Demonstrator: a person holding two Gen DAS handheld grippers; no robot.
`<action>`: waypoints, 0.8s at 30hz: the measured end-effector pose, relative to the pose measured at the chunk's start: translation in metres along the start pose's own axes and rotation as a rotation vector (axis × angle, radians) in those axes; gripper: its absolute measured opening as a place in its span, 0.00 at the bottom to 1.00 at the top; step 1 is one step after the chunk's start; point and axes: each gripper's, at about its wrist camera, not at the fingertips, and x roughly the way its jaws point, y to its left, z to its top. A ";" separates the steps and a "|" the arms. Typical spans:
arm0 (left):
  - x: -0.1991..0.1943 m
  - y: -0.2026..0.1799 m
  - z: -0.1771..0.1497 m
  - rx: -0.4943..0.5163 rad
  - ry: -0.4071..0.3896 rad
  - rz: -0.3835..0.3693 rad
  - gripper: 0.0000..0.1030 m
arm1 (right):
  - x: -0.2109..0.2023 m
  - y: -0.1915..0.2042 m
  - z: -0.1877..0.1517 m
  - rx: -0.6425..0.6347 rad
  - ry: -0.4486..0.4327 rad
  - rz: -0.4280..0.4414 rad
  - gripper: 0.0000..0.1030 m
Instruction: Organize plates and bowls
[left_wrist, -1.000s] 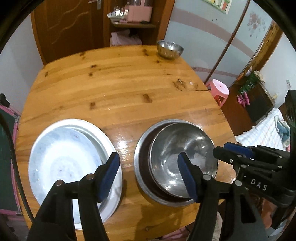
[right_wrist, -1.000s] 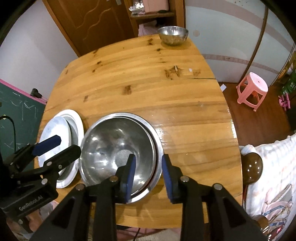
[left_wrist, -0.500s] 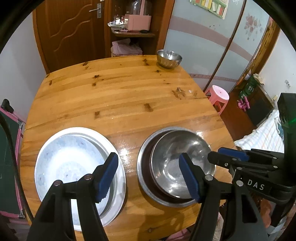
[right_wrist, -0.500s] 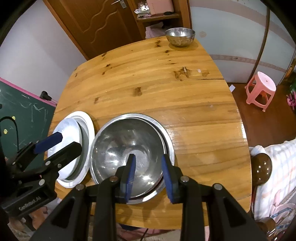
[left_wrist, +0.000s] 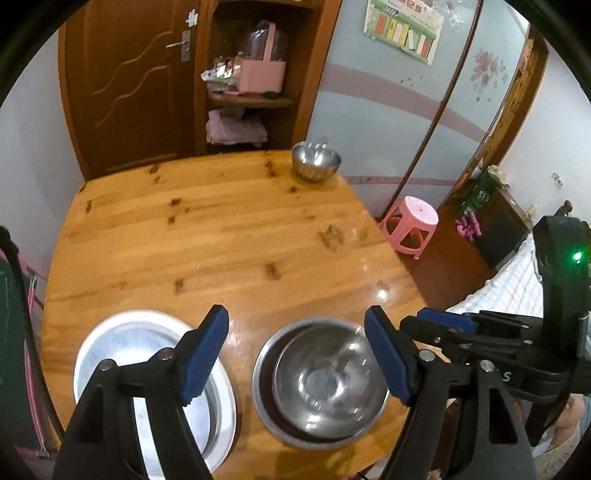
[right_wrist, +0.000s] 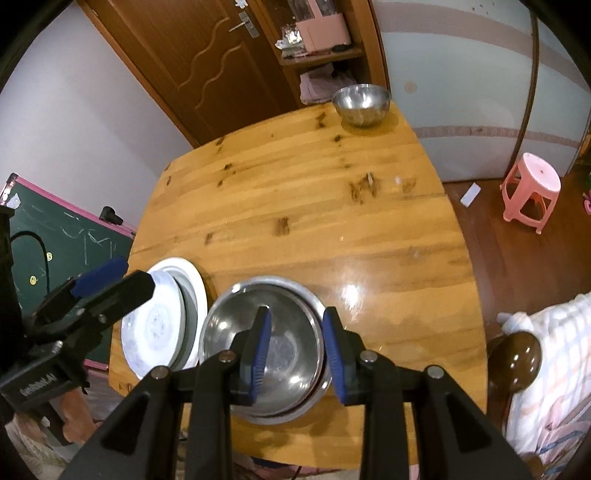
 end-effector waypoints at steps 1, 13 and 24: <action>-0.001 -0.002 0.005 0.006 -0.008 0.000 0.72 | -0.002 -0.001 0.004 -0.006 -0.008 -0.006 0.28; -0.031 -0.026 0.128 0.055 -0.163 0.003 0.80 | -0.064 -0.026 0.088 -0.021 -0.148 -0.015 0.28; 0.025 -0.021 0.224 -0.034 -0.105 0.036 0.80 | -0.067 -0.074 0.183 0.054 -0.164 -0.031 0.28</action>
